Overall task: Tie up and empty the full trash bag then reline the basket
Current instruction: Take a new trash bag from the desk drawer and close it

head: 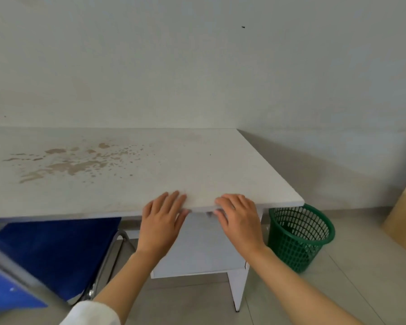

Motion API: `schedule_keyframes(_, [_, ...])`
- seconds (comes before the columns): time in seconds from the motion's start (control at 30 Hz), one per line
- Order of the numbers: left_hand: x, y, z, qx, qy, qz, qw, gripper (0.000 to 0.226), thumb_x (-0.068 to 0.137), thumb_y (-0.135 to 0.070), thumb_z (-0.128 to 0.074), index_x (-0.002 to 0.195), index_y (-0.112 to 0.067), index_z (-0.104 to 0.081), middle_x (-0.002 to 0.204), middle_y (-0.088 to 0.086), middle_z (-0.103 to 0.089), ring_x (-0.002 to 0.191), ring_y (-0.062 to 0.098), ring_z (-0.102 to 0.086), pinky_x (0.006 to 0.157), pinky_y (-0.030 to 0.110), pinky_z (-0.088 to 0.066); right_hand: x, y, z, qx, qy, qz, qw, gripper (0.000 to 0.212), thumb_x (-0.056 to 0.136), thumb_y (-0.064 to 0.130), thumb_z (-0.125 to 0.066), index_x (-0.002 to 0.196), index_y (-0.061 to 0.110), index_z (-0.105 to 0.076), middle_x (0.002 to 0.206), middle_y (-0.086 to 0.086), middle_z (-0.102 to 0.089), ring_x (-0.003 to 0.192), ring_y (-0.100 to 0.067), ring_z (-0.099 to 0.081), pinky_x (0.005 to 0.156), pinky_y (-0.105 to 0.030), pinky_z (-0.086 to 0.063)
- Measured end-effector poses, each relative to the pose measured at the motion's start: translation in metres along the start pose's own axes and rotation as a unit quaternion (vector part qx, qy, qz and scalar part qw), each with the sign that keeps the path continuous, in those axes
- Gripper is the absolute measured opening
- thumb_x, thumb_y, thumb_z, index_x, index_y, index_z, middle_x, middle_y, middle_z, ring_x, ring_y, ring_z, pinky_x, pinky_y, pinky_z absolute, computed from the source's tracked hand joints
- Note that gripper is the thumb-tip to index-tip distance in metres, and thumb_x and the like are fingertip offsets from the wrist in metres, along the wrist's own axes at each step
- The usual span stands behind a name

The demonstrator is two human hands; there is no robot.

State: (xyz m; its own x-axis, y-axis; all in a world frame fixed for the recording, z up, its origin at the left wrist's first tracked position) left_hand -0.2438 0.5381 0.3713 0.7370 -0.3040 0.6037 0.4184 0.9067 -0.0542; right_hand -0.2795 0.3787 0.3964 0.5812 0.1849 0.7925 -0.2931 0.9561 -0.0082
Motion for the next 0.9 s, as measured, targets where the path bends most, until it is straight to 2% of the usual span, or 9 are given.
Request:
schedule_keyframes(0.1, [-0.005, -0.002, 0.004, 0.009, -0.084, -0.001, 0.996, 0.046, 0.095, -0.048, -0.034, 0.117, -0.020, -0.063, 0.117, -0.001, -0.064, 0.106, 0.022, -0.053, 0.090, 0.033, -0.032, -0.013, -0.003, -0.005, 0.022, -0.081, 0.012, 0.996, 0.020, 0.088, 0.025, -0.059, 0.100, 0.014, -0.070, 0.099, 0.000, -0.067, 0.090, -0.021, -0.061, 0.083, -0.032, -0.043])
schedule_keyframes(0.17, [-0.008, -0.003, 0.006, 0.019, -0.120, -0.003, 0.993, 0.043, 0.095, -0.047, -0.036, 0.115, -0.020, -0.063, 0.113, -0.002, -0.064, 0.102, 0.022, -0.055, 0.089, 0.032, -0.030, -0.027, -0.002, -0.013, 0.022, -0.109, 0.005, 0.994, 0.029, 0.090, 0.023, -0.057, 0.115, 0.011, -0.066, 0.114, -0.003, -0.066, 0.107, -0.024, -0.060, 0.098, -0.038, -0.039])
schedule_keyframes(0.23, [-0.010, -0.002, 0.006, 0.027, -0.136, 0.002, 0.990, 0.043, 0.095, -0.047, -0.034, 0.115, -0.020, -0.062, 0.111, -0.003, -0.064, 0.100, 0.022, -0.055, 0.090, 0.030, -0.028, -0.045, 0.004, -0.023, 0.024, -0.114, -0.003, 0.993, 0.042, 0.093, 0.023, -0.053, 0.133, 0.009, -0.053, 0.136, -0.006, -0.054, 0.130, -0.024, -0.045, 0.112, -0.040, -0.030])
schedule_keyframes(0.3, [-0.009, 0.001, 0.005, 0.019, -0.129, 0.011, 0.991, 0.047, 0.095, -0.050, -0.030, 0.117, -0.022, -0.060, 0.112, -0.005, -0.063, 0.102, 0.021, -0.054, 0.091, 0.029, -0.025, -0.064, 0.011, -0.036, 0.042, -0.109, -0.013, 0.993, 0.050, 0.095, 0.023, -0.050, 0.141, 0.009, -0.041, 0.149, -0.006, -0.038, 0.142, -0.022, -0.028, 0.116, -0.034, -0.025])
schedule_keyframes(0.4, [-0.008, 0.002, 0.002, 0.000, -0.102, 0.010, 0.995, 0.057, 0.091, -0.055, -0.016, 0.126, -0.028, -0.053, 0.120, -0.010, -0.056, 0.112, 0.018, -0.045, 0.095, 0.027, -0.019, -0.085, 0.015, -0.059, 0.066, -0.102, -0.059, 0.991, 0.046, 0.094, 0.025, -0.050, 0.138, 0.012, -0.042, 0.147, -0.007, -0.036, 0.136, -0.020, -0.031, 0.105, -0.031, -0.038])
schedule_keyframes(0.5, [-0.004, 0.005, 0.002, -0.007, -0.087, 0.018, 0.996, 0.051, 0.095, -0.056, -0.018, 0.132, -0.034, -0.045, 0.127, -0.014, -0.049, 0.121, 0.014, -0.037, 0.097, 0.026, -0.013, -0.085, 0.003, -0.078, 0.121, -0.073, -0.181, 0.973, 0.039, 0.092, 0.026, -0.056, 0.129, 0.018, -0.049, 0.131, -0.008, -0.049, 0.122, -0.020, -0.042, 0.078, -0.031, -0.057])
schedule_keyframes(0.6, [-0.003, 0.006, 0.000, -0.010, -0.084, 0.013, 0.996, 0.043, 0.098, -0.051, -0.024, 0.133, -0.035, -0.043, 0.127, -0.015, -0.047, 0.121, 0.012, -0.035, 0.097, 0.025, -0.012, -0.072, -0.009, -0.103, 0.174, -0.006, -0.291, 0.941, 0.035, 0.095, 0.038, -0.046, 0.122, 0.016, -0.054, 0.111, -0.006, -0.061, 0.110, -0.020, -0.053, 0.071, -0.029, -0.050])
schedule_keyframes(0.73, [-0.005, 0.007, 0.001, -0.003, -0.115, -0.006, 0.993, 0.058, 0.091, -0.056, -0.010, 0.129, -0.033, -0.048, 0.122, -0.015, -0.051, 0.116, 0.013, -0.041, 0.095, 0.024, -0.014, -0.059, -0.020, -0.129, 0.202, 0.028, -0.406, 0.891, 0.046, 0.097, 0.047, -0.037, 0.097, 0.005, -0.057, 0.089, -0.011, -0.067, 0.084, -0.028, -0.063, 0.062, -0.028, -0.044])
schedule_keyframes(0.9, [-0.008, 0.006, 0.004, -0.025, -0.121, -0.021, 0.992, 0.052, 0.094, -0.050, -0.015, 0.130, -0.034, -0.048, 0.125, -0.015, -0.052, 0.117, 0.012, -0.041, 0.096, 0.024, -0.014, -0.052, -0.025, -0.141, 0.222, 0.068, -0.470, 0.851, 0.050, 0.100, 0.039, -0.032, 0.098, -0.001, -0.060, 0.102, -0.017, -0.065, 0.098, -0.034, -0.060, 0.068, -0.028, -0.035])
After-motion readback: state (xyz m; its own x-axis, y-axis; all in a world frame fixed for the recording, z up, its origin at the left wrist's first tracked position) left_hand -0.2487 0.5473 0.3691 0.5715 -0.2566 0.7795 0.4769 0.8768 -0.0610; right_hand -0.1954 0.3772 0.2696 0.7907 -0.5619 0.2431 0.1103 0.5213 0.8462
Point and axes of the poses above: each hand's wrist, its own x-axis towards the middle knuckle, its own z-axis out of the back of the hand, y = z × x, the point moved 9 cm from there along x, towards the middle knuckle
